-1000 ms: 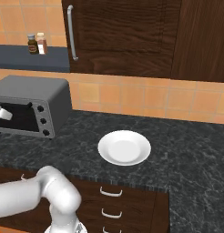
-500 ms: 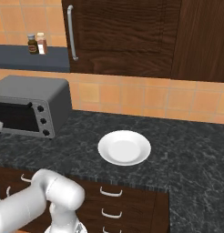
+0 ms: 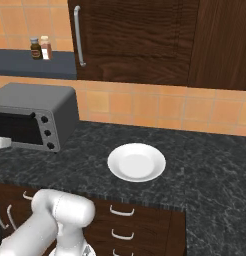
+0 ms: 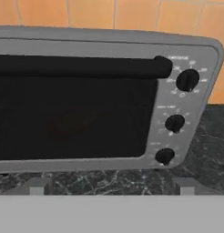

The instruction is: Pick up the kebab skewer and baguette bread, and place them inside the toaster oven. Close the toaster oven door and start by setting the timer.

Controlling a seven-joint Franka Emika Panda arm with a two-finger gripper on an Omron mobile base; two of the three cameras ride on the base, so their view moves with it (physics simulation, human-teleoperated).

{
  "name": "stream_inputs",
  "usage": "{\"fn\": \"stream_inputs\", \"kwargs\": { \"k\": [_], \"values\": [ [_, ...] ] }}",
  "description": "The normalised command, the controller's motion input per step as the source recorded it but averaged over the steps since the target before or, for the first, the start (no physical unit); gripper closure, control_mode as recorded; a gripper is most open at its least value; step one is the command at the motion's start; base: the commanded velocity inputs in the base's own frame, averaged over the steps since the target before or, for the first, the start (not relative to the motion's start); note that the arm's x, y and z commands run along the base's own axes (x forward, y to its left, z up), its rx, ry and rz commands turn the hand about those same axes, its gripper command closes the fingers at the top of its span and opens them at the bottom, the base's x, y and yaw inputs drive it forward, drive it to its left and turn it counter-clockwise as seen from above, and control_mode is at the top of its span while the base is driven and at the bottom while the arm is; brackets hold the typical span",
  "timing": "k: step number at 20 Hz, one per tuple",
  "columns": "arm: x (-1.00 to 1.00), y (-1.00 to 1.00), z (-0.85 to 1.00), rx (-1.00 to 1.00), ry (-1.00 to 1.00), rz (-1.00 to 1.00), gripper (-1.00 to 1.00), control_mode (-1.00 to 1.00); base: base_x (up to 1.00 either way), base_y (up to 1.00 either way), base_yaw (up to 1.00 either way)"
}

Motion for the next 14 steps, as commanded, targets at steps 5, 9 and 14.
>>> {"fn": "stream_inputs", "kwargs": {
  "k": [5,9,14],
  "values": [
    [-0.18,-0.42,0.46,-0.69,0.03,0.37,-1.0,-1.0,0.0,0.0,0.0],
    [-0.05,-0.22,0.23,-0.92,0.32,0.3,-1.0,-1.0,0.0,0.0,0.0],
    [0.0,-0.1,0.0,-0.99,0.52,0.19,-1.0,-1.0,0.0,0.0,0.0]
  ]
}}
